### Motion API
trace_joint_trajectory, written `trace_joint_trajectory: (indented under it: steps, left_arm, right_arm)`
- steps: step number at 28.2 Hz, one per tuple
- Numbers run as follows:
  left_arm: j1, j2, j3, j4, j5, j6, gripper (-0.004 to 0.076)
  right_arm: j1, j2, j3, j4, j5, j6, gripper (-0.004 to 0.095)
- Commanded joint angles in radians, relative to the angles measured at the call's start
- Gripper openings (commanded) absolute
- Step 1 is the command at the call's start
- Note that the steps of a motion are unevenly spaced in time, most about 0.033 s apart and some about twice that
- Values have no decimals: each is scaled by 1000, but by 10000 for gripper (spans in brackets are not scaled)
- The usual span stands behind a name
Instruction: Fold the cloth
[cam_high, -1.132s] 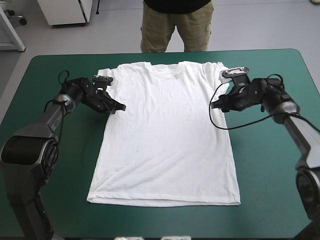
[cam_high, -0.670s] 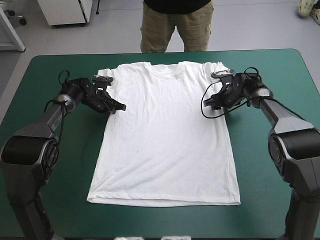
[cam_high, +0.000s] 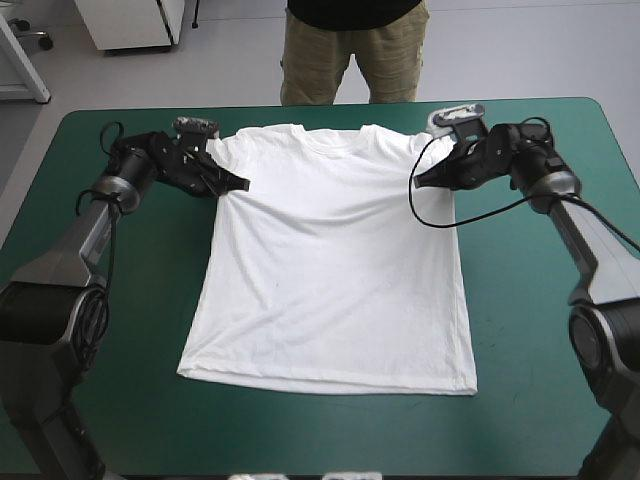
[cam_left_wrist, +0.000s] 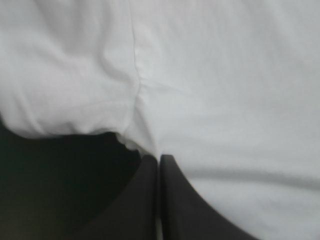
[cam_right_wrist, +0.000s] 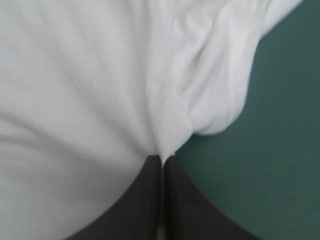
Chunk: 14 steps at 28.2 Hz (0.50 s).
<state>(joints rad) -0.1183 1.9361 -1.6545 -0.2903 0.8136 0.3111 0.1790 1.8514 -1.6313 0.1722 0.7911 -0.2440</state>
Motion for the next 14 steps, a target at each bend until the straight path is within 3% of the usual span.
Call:
trace_joint_trajectory:
  steps: [1,8,14]
  left_arm:
    - [-8,-155,-92,9,-15,-7,-9]
    - [13,-399,-138,18,33,-7,-9]
    - [13,-590,-138,21,85,0,-9]
  right_arm:
    - [1,-194,-28,11,-59,-13,-17]
    - [1,-487,-28,-19,-33,-19,-17]
    - [1,-699,-28,-44,85,-19,-17]
